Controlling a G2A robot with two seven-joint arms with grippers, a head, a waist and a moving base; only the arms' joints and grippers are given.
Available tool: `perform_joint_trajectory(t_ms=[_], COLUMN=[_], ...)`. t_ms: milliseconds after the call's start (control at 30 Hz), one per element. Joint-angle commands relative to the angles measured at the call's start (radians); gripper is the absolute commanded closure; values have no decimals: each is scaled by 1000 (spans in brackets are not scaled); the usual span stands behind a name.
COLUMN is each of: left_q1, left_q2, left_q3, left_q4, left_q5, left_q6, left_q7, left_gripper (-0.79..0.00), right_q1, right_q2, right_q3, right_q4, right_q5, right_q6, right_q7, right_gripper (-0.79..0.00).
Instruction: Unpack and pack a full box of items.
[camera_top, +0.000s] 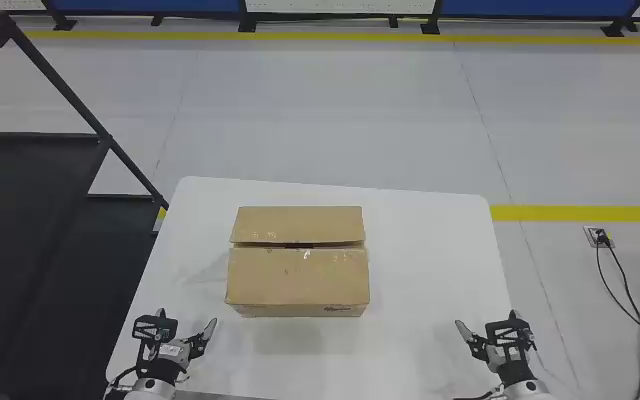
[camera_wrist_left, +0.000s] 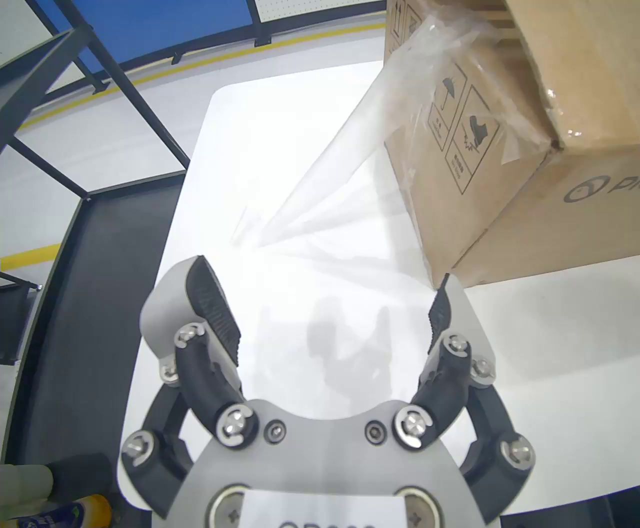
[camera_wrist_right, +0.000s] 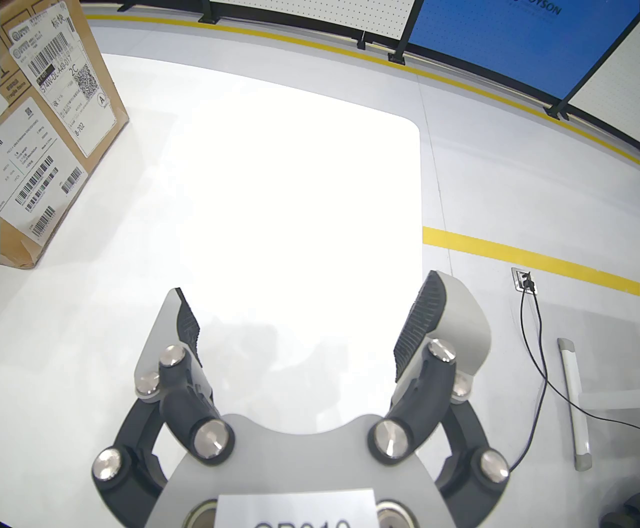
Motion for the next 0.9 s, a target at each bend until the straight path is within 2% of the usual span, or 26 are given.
perform_joint_trajectory(t_ms=[0, 367, 500, 667, 867], left_q1=[0, -2, -49, -118, -162], left_q2=[0, -1, -3, -2, 5], left_q3=[0, 1, -3, -36, -111], left_q4=[0, 0, 12, 3, -10], left_q5=[0, -5, -22, -53, -166], left_q6=[0, -1, 1, -29, -152], left_q7=[0, 2, 7, 20, -8], left_gripper=[-784, -785, -785, -785, -785], right_q1=[0, 0, 12, 55, 155], right_q2=[0, 0, -1, -7, -16], right_q3=[0, -3, -31, -68, -128], right_q4=[0, -2, -41, -147, -269], right_q5=[0, -5, -22, 67, 235], right_q6=[0, -5, -56, -107, -123], right_q7=[0, -3, 30, 87, 241], right_gripper=[-785, -785, -785, -785, -785])
